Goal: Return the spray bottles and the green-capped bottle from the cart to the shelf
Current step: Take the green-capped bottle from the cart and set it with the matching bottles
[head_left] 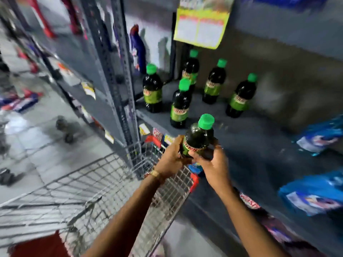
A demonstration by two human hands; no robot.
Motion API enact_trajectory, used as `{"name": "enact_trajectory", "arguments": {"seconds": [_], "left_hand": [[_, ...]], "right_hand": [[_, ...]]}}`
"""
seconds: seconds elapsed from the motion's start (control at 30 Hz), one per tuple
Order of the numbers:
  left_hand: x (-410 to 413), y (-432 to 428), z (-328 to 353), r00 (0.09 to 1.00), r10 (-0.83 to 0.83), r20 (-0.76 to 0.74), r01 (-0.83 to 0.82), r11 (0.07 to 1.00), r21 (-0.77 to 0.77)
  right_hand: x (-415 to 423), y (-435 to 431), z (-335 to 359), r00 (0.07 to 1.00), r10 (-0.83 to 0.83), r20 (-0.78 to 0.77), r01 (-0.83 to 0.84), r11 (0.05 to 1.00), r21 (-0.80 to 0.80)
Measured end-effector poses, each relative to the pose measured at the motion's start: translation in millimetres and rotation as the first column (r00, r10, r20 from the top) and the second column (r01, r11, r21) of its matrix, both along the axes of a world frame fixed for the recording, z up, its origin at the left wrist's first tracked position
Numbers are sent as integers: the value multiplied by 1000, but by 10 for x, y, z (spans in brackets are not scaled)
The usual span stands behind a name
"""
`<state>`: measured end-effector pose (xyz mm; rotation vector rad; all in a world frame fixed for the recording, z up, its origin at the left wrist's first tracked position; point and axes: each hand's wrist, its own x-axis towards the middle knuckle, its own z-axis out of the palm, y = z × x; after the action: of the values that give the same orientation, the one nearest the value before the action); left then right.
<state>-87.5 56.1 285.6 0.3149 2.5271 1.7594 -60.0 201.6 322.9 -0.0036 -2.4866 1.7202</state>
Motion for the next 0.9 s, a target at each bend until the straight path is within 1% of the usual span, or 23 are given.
{"name": "enact_trajectory", "arguments": {"seconds": [0.03,0.07,0.13,0.17,0.27,0.3,0.33,0.4,0.47,0.5,0.57,0.6,0.67,0.73,0.83,0.9], "left_hand": [[-101,104,99,998,-33,-51,29,997,-77],[-183,194,144,994,-77,-72,65,986,-151],[-339,356,207,991,-116,-59,94,950,-299],[-388,416,203,993,-110,-36,91,934,-345],[-526,493,98,984,-170,-44,144,924,-353],[-572,496,60,978,-198,-63,158,906,-391],[-615,471,0,973,-218,-74,161,875,-457],[-640,404,-110,969,-234,-82,133,770,-624],[-594,325,-265,955,-252,-155,66,691,-720],[-538,300,-317,942,-261,-213,25,685,-728],[-473,274,-423,936,-247,-251,-13,689,-724],[-473,278,-449,945,-222,-242,-19,699,-715],[-480,326,-443,965,-154,-211,-26,748,-664],[-470,368,-405,976,-118,-184,-30,764,-645],[-469,390,-371,975,-106,-197,-57,733,-678],[-492,376,-360,965,-146,-218,-59,691,-721]], "right_hand": [[-69,94,42,999,-40,-24,41,999,26],[-143,172,17,997,-69,-35,71,997,42],[-276,318,-32,993,-116,-38,118,990,71],[-324,378,-72,991,-129,-24,131,988,79],[-474,514,-161,992,-126,-9,126,986,110],[-518,546,-165,992,-129,-9,129,983,129],[-569,577,-197,992,-127,-17,128,982,141],[-639,604,-198,993,-115,-22,117,983,141],[-659,586,-187,997,-77,-2,77,992,98],[-654,564,-185,998,-56,24,54,996,77],[-639,509,-245,998,-47,45,44,997,64],[-643,484,-303,997,-66,36,63,995,74],[-650,468,-388,994,-108,17,106,989,105],[-654,478,-414,993,-116,22,113,988,104],[-636,517,-394,997,-73,20,71,992,102],[-615,541,-374,999,-44,29,42,996,83]]}}
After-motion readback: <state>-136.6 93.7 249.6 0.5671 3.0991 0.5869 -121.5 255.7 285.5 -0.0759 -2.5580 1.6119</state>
